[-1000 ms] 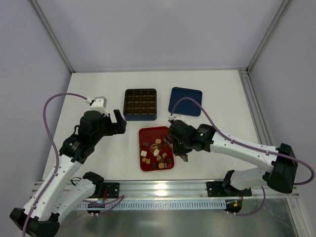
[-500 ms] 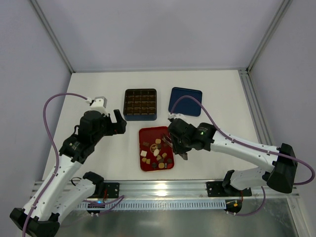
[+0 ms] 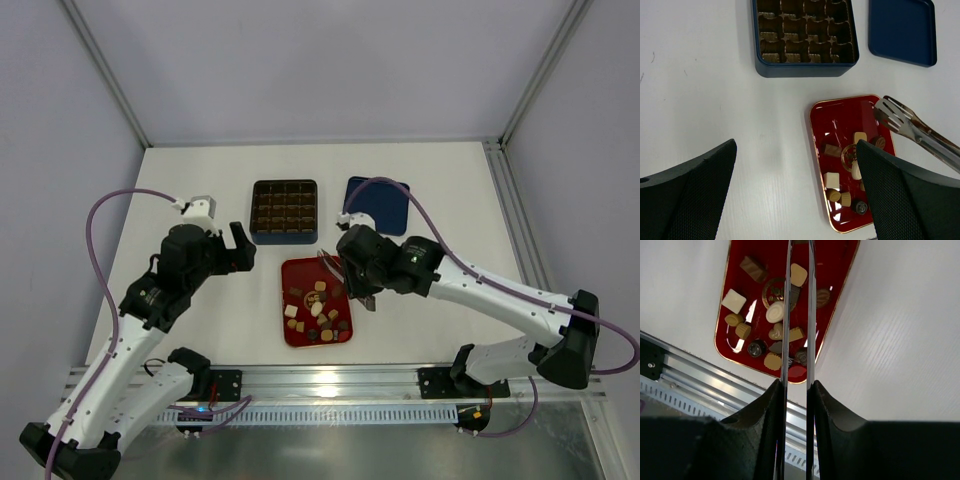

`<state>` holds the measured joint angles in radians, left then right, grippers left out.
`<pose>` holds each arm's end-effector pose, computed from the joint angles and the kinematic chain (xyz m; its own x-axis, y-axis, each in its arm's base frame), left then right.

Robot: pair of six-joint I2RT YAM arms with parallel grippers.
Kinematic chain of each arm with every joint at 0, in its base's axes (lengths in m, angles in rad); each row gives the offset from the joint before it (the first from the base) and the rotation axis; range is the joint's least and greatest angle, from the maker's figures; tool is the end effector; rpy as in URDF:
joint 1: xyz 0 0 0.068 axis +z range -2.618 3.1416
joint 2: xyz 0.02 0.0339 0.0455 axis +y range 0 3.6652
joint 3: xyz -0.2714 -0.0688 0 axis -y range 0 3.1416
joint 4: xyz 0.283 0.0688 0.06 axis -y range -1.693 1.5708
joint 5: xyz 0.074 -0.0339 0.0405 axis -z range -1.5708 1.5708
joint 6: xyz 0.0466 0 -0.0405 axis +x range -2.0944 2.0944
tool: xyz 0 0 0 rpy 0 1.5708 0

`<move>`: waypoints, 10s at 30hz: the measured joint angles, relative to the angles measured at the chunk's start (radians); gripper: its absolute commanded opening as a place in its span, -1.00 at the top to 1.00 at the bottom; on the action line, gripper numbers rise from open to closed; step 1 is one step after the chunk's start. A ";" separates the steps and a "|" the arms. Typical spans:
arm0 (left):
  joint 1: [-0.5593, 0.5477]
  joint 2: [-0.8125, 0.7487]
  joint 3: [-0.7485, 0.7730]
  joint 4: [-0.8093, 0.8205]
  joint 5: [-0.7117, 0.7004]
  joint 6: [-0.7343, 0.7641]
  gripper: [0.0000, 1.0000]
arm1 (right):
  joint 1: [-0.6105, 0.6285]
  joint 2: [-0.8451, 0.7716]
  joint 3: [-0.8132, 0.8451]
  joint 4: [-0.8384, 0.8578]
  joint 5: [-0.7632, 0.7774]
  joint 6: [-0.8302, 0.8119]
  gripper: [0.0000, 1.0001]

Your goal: Pack the chocolate

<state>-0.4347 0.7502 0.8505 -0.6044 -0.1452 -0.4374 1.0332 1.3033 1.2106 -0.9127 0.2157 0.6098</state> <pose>0.1862 -0.0790 0.3286 -0.5247 -0.2185 -0.8228 0.0878 0.9475 -0.3076 0.1620 0.2523 0.3079 -0.8013 -0.2517 -0.5427 -0.3920 0.9062 0.1587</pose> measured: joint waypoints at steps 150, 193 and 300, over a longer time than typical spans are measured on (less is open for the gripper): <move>0.000 -0.059 0.000 -0.007 -0.053 -0.001 -0.99 | 0.126 0.203 0.035 0.055 -0.074 -0.186 0.15; 0.000 -0.059 0.000 -0.008 -0.053 -0.001 -0.99 | 0.130 0.268 0.074 0.053 -0.084 -0.197 0.27; 0.000 -0.055 0.000 -0.008 -0.054 -0.001 -0.99 | -0.272 0.856 0.859 0.138 -0.084 -0.296 0.19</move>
<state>-0.4347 0.6952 0.8505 -0.6121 -0.1989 -0.4381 0.7616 2.1590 2.0701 -0.7750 0.1314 0.3134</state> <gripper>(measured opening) 0.996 0.407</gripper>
